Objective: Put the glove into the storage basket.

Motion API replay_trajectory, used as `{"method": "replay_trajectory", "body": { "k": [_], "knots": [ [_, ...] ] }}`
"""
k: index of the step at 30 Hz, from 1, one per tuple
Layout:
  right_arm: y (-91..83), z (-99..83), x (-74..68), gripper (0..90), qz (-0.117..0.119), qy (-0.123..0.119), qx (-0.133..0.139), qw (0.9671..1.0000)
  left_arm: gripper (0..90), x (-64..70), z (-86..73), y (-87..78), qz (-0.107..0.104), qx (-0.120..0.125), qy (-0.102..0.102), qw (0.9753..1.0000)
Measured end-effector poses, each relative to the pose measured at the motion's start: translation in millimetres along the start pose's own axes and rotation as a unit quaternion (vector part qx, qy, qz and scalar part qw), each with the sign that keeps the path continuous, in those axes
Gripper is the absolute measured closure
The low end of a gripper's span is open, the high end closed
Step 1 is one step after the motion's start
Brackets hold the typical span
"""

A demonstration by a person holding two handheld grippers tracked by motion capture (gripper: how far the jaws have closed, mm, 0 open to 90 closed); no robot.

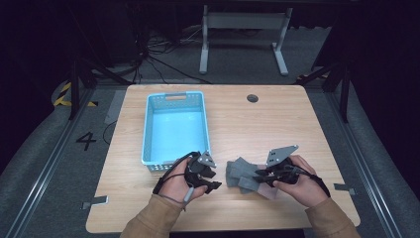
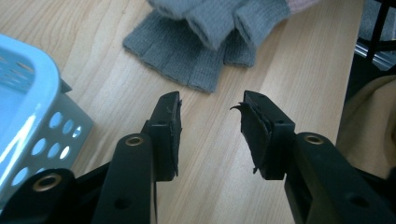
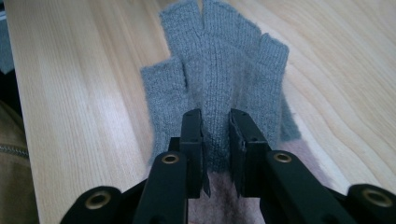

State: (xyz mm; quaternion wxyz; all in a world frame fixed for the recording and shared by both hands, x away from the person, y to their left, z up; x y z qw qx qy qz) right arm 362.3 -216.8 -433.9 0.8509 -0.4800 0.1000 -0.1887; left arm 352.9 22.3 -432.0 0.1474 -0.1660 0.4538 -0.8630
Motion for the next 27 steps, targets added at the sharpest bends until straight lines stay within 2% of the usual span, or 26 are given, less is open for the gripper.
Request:
{"method": "replay_trajectory", "body": {
  "k": [4,6,10,12,15,17,19,21,25,27],
  "knots": [
    [8.4,-0.8,-2.5,76.9,0.003,-0.015,-0.011,0.9998,62.4,1.8,1.0,6.0,-0.007,-0.005,0.002,1.0],
    [12.9,-2.0,-3.5,75.6,0.0,-0.016,-0.02,0.9997,63.7,3.0,1.1,7.7,-0.013,-0.011,0.003,0.9999],
    [15.0,-4.5,-1.9,71.1,-0.002,-0.016,-0.021,0.9996,63.4,4.4,1.5,12.5,-0.019,-0.029,0.007,0.9994],
    [12.9,-6.1,-2.1,64.4,-0.002,-0.01,-0.014,0.9999,63.5,4.7,2.6,14.7,-0.02,-0.034,0.008,0.9992],
    [3.2,-7.8,-0.2,62.6,-0.008,0.003,0.001,1.0,64.1,5.5,4.4,18.1,-0.023,-0.041,0.008,0.9989],
    [-5.1,-11.2,2.4,62.9,-0.019,0.014,0.007,0.9997,66.0,6.6,6.8,20.1,-0.031,-0.045,0.008,0.9985],
    [-15.9,-20.4,7.8,63.7,-0.037,0.033,0.011,0.9987,66.0,6.4,10.2,22.7,-0.029,-0.047,0.014,0.9984],
    [-18.1,-23.2,8.9,63.7,-0.04,0.038,0.011,0.9984,65.5,5.5,13.5,24.7,-0.025,-0.049,0.021,0.9983],
    [-28.3,-39.4,14.3,63.0,-0.048,0.06,0.001,0.9971,65.9,4.0,18.5,27.8,-0.031,-0.049,0.024,0.998],
    [-31.2,-45.4,16.3,63.1,-0.048,0.067,-0.003,0.9966,66.1,3.1,18.9,29.2,-0.026,-0.057,0.022,0.9978]
  ]
}}
Point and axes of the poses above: each handheld gripper's, and its own axes: y roughly forward along the jaws, z roughly out of its top, x roughly to its right, the point moved 4 cm from there along y, roughly forward along the jaws, and after that the axes turned 6 degrees about -x, right-handed, at the moved point
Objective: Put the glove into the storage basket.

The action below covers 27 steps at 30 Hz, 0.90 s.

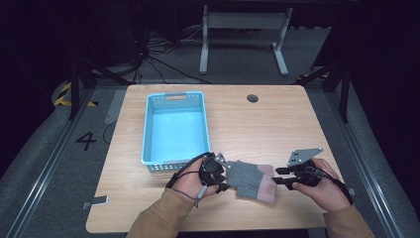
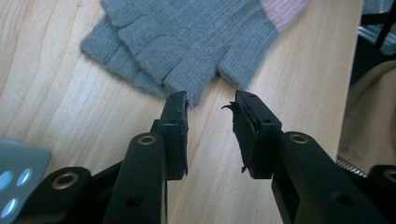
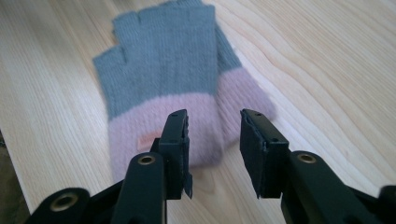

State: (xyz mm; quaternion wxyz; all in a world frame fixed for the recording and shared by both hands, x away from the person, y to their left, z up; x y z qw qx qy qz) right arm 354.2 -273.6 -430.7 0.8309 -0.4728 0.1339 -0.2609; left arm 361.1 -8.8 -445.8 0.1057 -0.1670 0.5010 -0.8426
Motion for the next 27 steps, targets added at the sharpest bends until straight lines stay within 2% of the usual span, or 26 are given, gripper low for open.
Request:
{"method": "replay_trajectory", "body": {
  "k": [3,7,9,13,17,22,27],
  "knots": [
    [-1.4,-7.1,3.9,63.6,-0.005,0.007,-0.011,0.9999,65.1,-1.2,0.4,1.4,0.001,-0.002,0.001,1.0],
    [-1.3,-14.9,6.7,67.0,0.005,0.014,-0.033,0.9993,65.5,-0.9,-0.2,3.6,0.004,-0.009,0.008,0.9999],
    [-1.2,-17.0,7.6,67.7,0.009,0.016,-0.043,0.9989,66.1,0.0,-0.6,4.2,0.001,-0.012,0.005,0.9999],
    [-1.1,-22.6,10.3,70.0,0.017,0.008,-0.06,0.998,66.4,-1.2,-0.7,7.1,0.004,-0.019,0.013,0.9997],
    [-0.1,-27.6,10.2,70.0,0.022,0.009,-0.08,0.9965,68.7,-0.4,-1.3,9.8,-0.001,-0.028,0.014,0.9995],
    [6.4,-22.9,6.3,70.6,0.019,-0.008,-0.082,0.9964,69.7,-0.5,-1.0,14.5,0.001,-0.035,0.017,0.9993],
    [14.1,-21.2,4.3,69.9,0.012,-0.013,-0.093,0.9955,69.9,-2.3,-1.5,19.0,0.005,-0.038,0.013,0.9992]
  ]
}}
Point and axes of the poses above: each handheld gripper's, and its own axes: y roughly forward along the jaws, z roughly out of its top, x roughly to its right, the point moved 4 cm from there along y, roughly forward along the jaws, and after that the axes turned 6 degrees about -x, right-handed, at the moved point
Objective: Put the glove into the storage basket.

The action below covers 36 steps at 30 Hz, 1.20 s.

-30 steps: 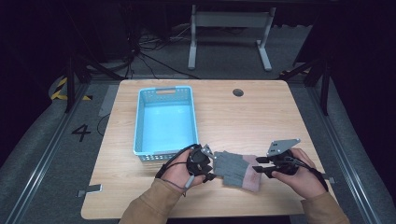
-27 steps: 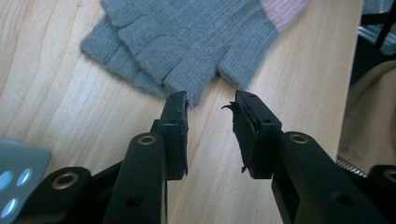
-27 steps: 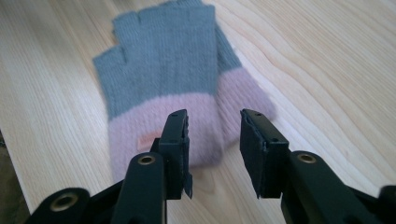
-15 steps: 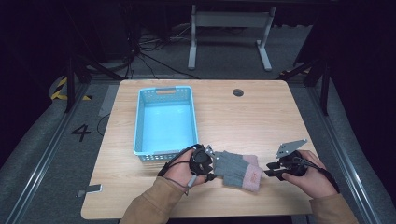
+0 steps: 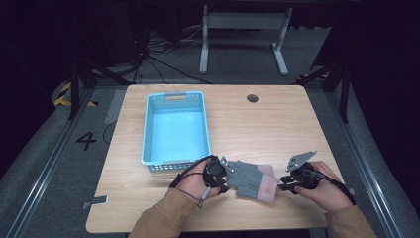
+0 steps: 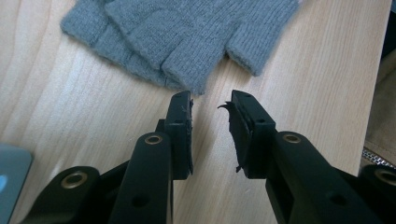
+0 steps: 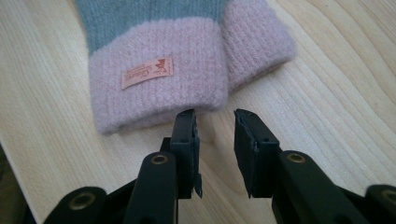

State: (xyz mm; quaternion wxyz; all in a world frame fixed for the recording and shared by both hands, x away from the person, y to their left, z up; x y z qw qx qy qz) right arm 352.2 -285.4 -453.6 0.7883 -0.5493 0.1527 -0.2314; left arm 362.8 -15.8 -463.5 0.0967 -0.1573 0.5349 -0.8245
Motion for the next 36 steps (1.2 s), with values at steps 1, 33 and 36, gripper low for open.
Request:
{"method": "replay_trajectory", "body": {
  "k": [1,33,36],
  "knots": [
    [0.5,0.2,0.4,69.8,0.0,-0.001,0.0,1.0,69.3,-0.7,0.2,1.4,0.003,-0.002,0.0,1.0],
    [5.1,9.8,-6.5,70.9,-0.003,-0.027,0.007,0.9996,81.3,-0.2,7.4,19.2,0.018,0.005,0.0,0.9998],
    [7.0,11.6,-8.0,74.6,-0.005,-0.035,0.002,0.9994,84.9,-0.1,7.1,18.2,0.019,0.006,-0.003,0.9998]
  ]
}}
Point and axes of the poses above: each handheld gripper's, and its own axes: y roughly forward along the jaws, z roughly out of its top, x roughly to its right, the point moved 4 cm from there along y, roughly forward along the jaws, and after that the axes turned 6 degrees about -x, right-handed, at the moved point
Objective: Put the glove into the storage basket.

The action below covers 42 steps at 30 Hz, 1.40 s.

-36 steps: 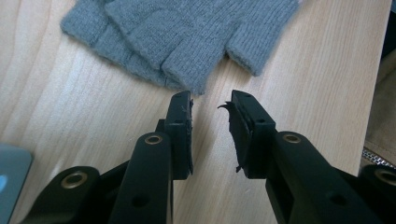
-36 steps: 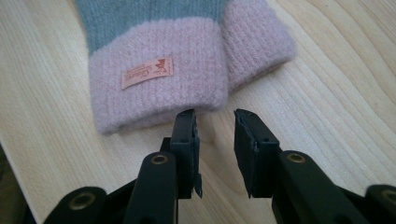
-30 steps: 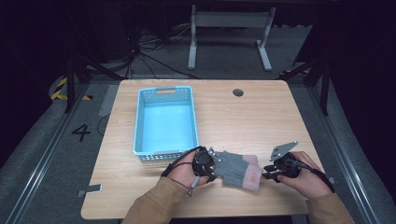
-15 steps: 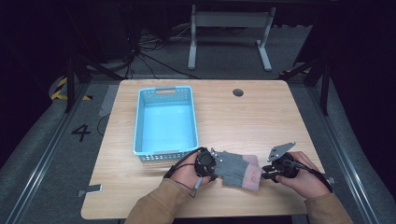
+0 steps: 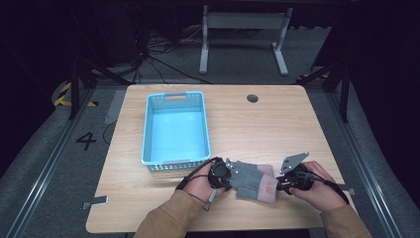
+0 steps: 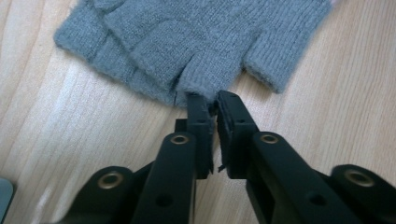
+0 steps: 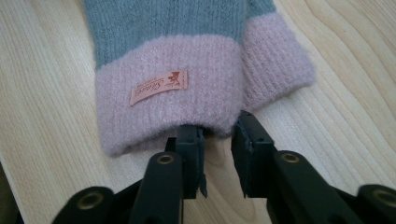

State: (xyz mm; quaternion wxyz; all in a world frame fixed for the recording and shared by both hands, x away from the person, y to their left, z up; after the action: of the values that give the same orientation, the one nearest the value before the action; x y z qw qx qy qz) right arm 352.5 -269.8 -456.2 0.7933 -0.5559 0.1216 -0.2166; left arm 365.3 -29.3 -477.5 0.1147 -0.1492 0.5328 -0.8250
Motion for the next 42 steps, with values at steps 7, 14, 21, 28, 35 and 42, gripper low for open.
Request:
{"method": "replay_trajectory", "body": {
  "k": [7,14,21,28,35,42],
  "knots": [
    [-6.0,0.9,-0.1,84.7,0.0,0.02,0.008,0.9998,88.2,2.7,0.5,-5.8,0.001,0.009,0.003,1.0],
    [-22.3,4.0,3.6,85.2,-0.009,0.026,0.039,0.9989,88.2,9.4,0.0,-21.5,-0.002,0.034,0.004,0.9994],
    [-24.8,10.7,10.6,85.3,-0.027,0.032,0.065,0.997,88.2,12.4,-1.8,-32.3,0.006,0.06,-0.001,0.9982],
    [-20.7,16.3,19.4,85.3,-0.043,0.049,0.083,0.9944,88.2,16.1,-2.8,-33.8,0.002,0.061,-0.002,0.9981],
    [-11.7,17.1,25.9,85.2,-0.036,0.058,0.082,0.9943,88.2,17.4,-2.9,-28.1,-0.005,0.053,-0.004,0.9986],
    [-3.5,18.0,31.8,85.3,-0.033,0.065,0.079,0.9942,88.2,13.6,-3.7,-17.5,-0.013,0.04,-0.006,0.9991]
  ]
}}
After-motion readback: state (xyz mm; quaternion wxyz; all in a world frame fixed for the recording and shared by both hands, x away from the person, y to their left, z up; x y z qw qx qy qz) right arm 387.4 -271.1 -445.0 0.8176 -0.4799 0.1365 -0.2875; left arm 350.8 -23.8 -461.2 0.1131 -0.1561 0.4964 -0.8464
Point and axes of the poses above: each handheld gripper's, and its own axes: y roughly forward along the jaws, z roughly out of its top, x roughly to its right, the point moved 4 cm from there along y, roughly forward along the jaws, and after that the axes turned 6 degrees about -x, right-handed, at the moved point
